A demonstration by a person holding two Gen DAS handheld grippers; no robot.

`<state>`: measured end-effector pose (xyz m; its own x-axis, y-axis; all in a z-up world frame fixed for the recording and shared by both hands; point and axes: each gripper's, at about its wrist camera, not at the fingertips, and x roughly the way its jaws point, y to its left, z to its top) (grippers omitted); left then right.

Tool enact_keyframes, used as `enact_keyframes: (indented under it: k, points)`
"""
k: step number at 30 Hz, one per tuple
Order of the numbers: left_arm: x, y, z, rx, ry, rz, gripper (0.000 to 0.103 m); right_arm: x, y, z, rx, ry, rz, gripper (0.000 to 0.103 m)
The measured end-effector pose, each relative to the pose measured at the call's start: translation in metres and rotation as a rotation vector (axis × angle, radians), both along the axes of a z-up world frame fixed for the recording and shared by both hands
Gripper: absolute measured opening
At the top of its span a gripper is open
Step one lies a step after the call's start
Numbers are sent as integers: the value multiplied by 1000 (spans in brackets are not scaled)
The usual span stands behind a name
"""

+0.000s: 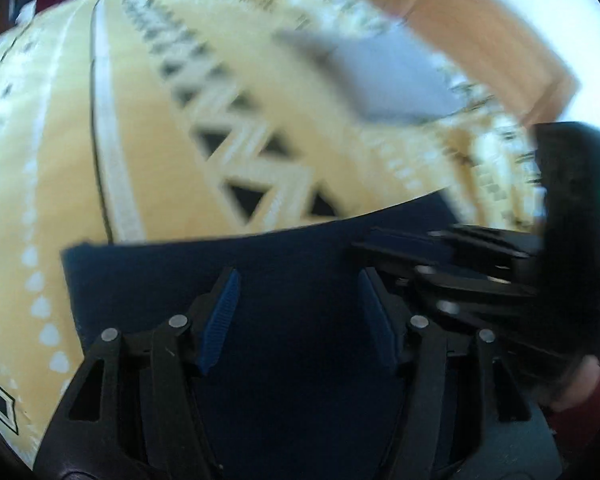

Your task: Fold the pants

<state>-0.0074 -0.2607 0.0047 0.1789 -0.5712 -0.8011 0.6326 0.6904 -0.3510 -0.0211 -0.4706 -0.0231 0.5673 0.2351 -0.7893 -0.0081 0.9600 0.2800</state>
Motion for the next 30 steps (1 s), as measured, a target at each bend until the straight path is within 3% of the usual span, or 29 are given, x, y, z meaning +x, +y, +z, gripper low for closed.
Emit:
enact_keyframes:
  k: [3,5,7,13,21,24,30]
  points:
    - [6,12,-5,18,-18,50,56,3,-5,-15,-34,25,8,12]
    - [9,22,-5,19,-32,77,56,1,-17,-14,-33,24,-3,11]
    - [13,35,-5,25,-43,112,56,-3,-33,-13,-33,23,-16,0]
    - [17,42,-8,40,-62,130,55,-10,-63,-14,-30,21,-24,0]
    - [18,46,-6,33,-64,145,56,-32,-98,-9,-130,49,-122,0]
    - [14,46,-3,43,-74,158,56,-48,-107,0,-217,53,-188,38]
    - [-12,56,18,-11,-68,174,58,-109,-82,34,-232,-36,-169,38]
